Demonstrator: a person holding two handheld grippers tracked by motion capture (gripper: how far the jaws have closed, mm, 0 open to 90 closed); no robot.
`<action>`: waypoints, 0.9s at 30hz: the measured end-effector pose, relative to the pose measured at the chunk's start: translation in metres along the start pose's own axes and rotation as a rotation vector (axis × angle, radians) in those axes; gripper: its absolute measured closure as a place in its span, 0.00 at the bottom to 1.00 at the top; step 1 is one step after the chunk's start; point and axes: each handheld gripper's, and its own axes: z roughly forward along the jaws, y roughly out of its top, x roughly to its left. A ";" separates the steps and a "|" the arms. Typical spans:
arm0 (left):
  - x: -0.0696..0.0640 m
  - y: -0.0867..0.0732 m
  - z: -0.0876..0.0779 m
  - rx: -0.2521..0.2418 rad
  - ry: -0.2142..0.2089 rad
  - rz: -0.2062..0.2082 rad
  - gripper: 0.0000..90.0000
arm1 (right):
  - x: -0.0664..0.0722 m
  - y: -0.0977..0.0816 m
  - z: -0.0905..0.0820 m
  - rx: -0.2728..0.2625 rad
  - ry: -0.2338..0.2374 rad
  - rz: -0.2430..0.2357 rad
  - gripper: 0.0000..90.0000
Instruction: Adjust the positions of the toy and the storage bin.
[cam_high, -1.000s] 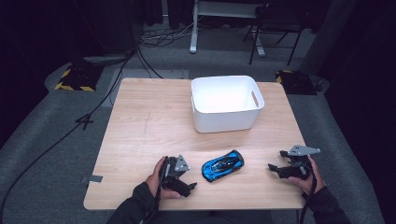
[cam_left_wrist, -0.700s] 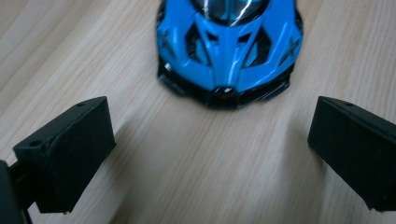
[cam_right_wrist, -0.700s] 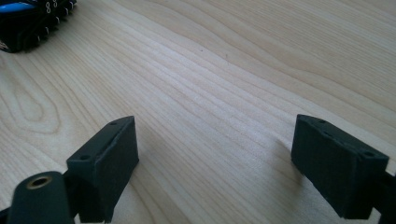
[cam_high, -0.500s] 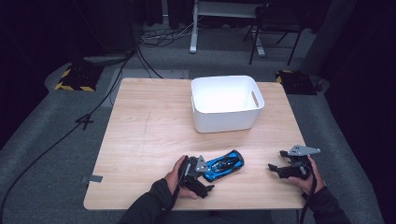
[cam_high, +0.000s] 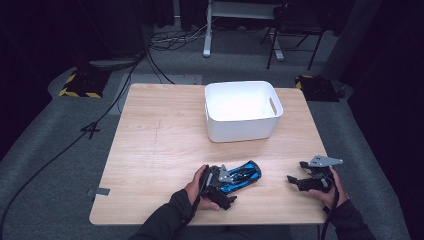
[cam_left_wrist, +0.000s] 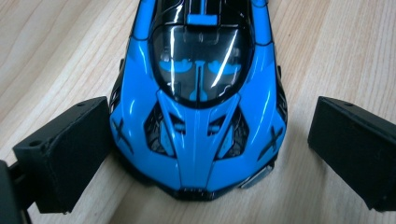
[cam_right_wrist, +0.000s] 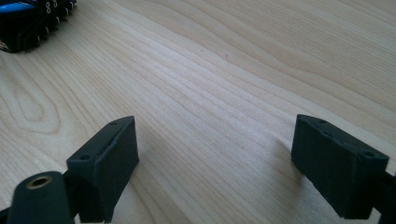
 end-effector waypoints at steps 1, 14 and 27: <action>0.000 0.001 0.001 -0.001 -0.010 -0.002 0.01 | 0.000 0.000 0.000 0.000 0.000 0.000 0.16; 0.001 0.002 0.002 -0.078 0.011 -0.056 0.26 | 0.000 0.000 0.000 -0.001 0.000 -0.001 0.17; 0.007 -0.006 -0.008 -0.067 0.044 -0.018 0.28 | -0.002 -0.001 -0.002 -0.020 -0.011 0.004 0.25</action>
